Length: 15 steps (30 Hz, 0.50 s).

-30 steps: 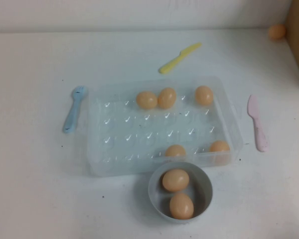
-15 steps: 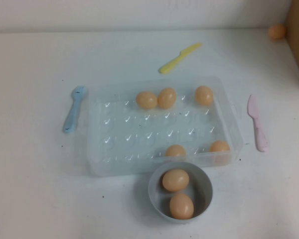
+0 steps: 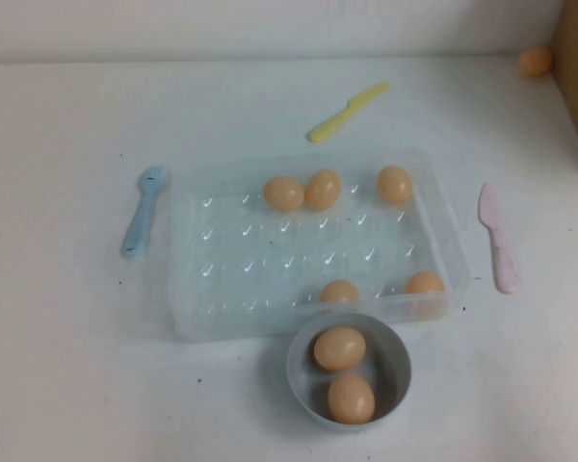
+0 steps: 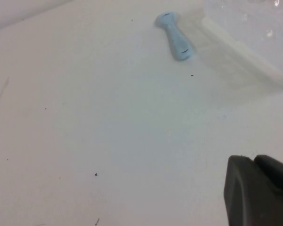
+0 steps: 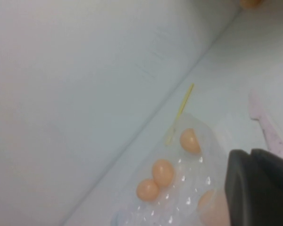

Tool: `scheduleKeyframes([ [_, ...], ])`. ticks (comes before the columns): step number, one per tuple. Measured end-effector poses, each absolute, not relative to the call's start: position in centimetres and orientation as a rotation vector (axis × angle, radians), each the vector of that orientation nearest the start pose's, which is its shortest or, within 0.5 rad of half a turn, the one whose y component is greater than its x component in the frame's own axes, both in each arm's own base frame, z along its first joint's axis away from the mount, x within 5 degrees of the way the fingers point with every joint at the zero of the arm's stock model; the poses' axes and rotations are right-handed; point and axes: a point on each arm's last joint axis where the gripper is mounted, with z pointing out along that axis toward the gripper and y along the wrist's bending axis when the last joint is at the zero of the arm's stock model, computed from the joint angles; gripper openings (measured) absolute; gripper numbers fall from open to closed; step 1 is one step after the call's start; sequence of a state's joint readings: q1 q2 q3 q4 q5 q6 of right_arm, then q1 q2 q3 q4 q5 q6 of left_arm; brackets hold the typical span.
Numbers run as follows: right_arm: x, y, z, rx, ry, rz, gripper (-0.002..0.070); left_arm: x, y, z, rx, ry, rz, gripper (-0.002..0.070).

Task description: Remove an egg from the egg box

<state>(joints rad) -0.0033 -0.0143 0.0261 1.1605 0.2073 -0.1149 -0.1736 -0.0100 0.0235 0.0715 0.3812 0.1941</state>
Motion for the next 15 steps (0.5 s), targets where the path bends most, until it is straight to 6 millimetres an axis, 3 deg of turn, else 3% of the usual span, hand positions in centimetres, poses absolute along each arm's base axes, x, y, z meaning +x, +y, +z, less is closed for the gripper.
scheduleKeyframes([
  [9,5.6,1.0,20.1,0.732,1.434,0.916,-0.0017,5.2,-0.7,17.2,0.387,1.838,0.085,-0.0003],
  [15,5.3,3.0,21.4,0.412,1.688,0.865,-0.0017,5.2,-0.7,17.2,0.387,1.838,0.085,-0.0003],
])
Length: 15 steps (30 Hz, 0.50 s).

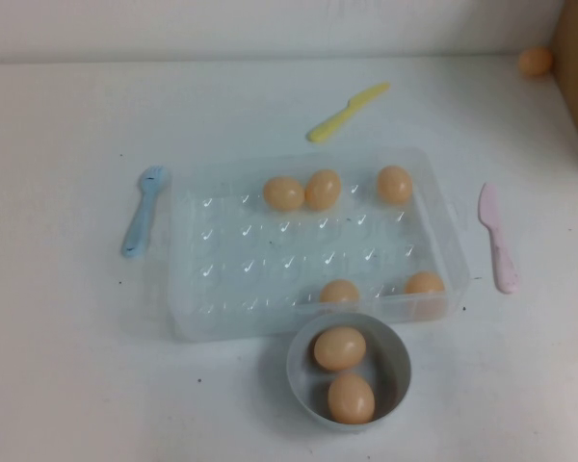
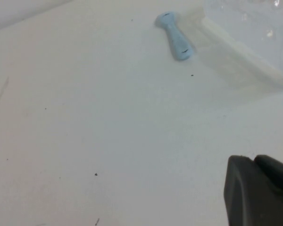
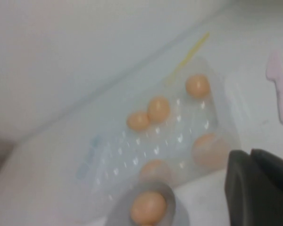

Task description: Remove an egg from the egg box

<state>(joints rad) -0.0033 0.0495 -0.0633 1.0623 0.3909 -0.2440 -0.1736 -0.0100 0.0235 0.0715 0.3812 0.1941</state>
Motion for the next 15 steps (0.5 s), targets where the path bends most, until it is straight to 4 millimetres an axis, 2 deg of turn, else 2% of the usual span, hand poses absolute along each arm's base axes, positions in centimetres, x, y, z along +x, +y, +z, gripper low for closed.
scheduleKeyframes([
  [6,7.0,3.9,24.5,0.136,2.076,0.7,-0.0017,5.2,-0.7,17.2,0.387,1.838,0.085,-0.0003],
  [10,10.2,3.8,27.3,0.027,2.27,0.608,-0.0017,5.2,-0.7,17.2,0.387,1.838,0.085,-0.0003],
  [15,14.8,4.1,30.6,-0.147,2.443,0.61,-0.0017,5.2,-0.7,17.2,0.387,1.838,0.085,-0.0003],
])
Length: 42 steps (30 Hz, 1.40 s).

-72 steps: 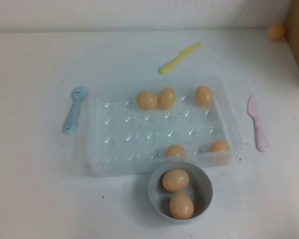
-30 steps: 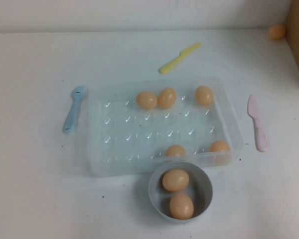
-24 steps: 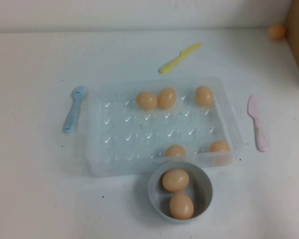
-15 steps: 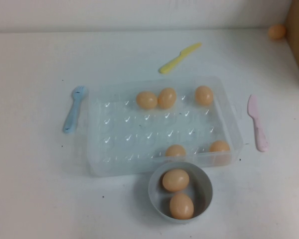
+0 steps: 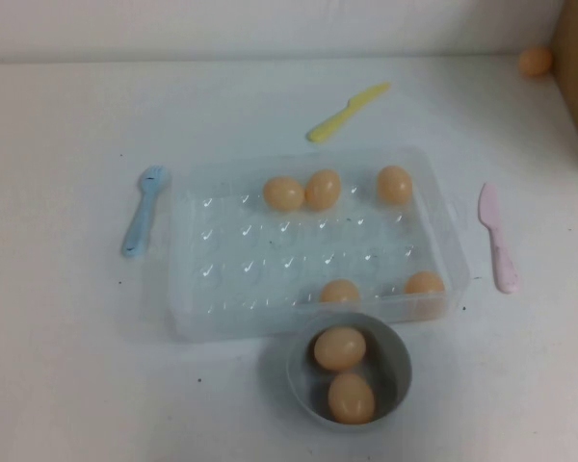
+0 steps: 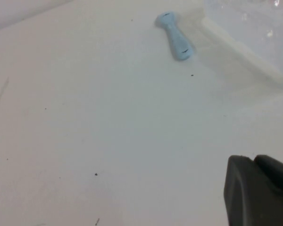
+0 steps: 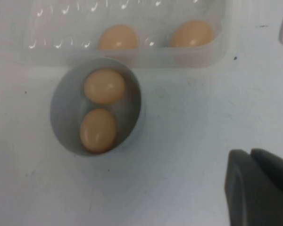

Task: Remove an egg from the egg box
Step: Pick up the egg from the plastic box

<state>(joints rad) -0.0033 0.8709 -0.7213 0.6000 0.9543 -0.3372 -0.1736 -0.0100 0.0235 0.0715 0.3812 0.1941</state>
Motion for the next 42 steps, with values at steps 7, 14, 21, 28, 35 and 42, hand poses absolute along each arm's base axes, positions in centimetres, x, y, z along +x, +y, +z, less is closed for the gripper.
scheduleKeyframes([
  [7,21.6,5.1,33.2,-0.335,2.608,0.51,-0.0017,5.2,-0.7,17.2,0.387,1.838,0.085,-0.0003],
  [14,26.1,8.4,33.4,-0.562,2.723,0.423,-0.0017,5.2,-0.7,17.2,0.387,1.838,0.085,-0.0003],
  [21,30.6,12.3,32.7,-0.705,2.748,0.363,-0.0017,5.2,-0.7,17.2,0.387,1.838,0.085,-0.0003],
  [28,36.0,15.9,31.5,-0.76,2.728,0.162,-0.0017,5.2,-0.7,17.2,0.387,1.838,0.085,-0.0003],
  [35,40.0,19.0,30.2,-0.787,2.67,0.106,0.002,5.2,-0.7,17.2,0.387,1.838,0.085,-0.0003],
  [42,41.8,20.0,27.5,-0.798,2.697,0.104,0.0346,5.2,-0.7,17.2,0.387,1.838,0.085,-0.0003],
])
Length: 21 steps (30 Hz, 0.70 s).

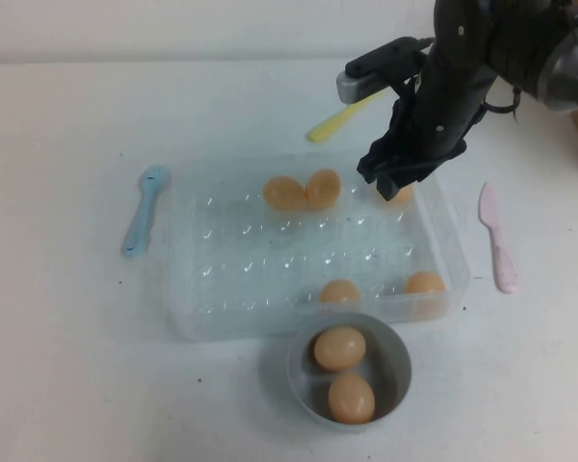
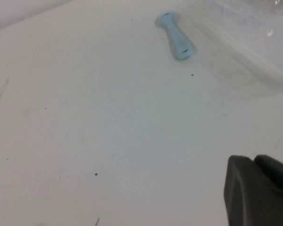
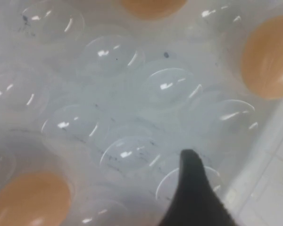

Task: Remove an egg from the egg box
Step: Pick up the egg from the plastic box

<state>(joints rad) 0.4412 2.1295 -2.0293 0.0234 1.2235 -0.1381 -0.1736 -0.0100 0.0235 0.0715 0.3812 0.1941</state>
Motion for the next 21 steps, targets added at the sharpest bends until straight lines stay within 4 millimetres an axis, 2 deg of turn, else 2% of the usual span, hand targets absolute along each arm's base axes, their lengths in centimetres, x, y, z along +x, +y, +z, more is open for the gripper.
scheduleKeyframes([
  [3,42.4,20.2,26.5,-0.794,2.688,0.106,0.039,5.2,-0.7,17.2,0.387,1.838,0.085,-0.0003],
  [12,44.1,21.0,24.9,-0.763,2.583,0.112,0.037,5.2,-0.7,17.2,0.387,1.838,0.085,-0.0003],
  [21,45.4,21.0,23.0,-0.77,2.541,0.035,0.0369,5.2,-0.7,17.2,0.387,1.838,0.085,-0.0003],
])
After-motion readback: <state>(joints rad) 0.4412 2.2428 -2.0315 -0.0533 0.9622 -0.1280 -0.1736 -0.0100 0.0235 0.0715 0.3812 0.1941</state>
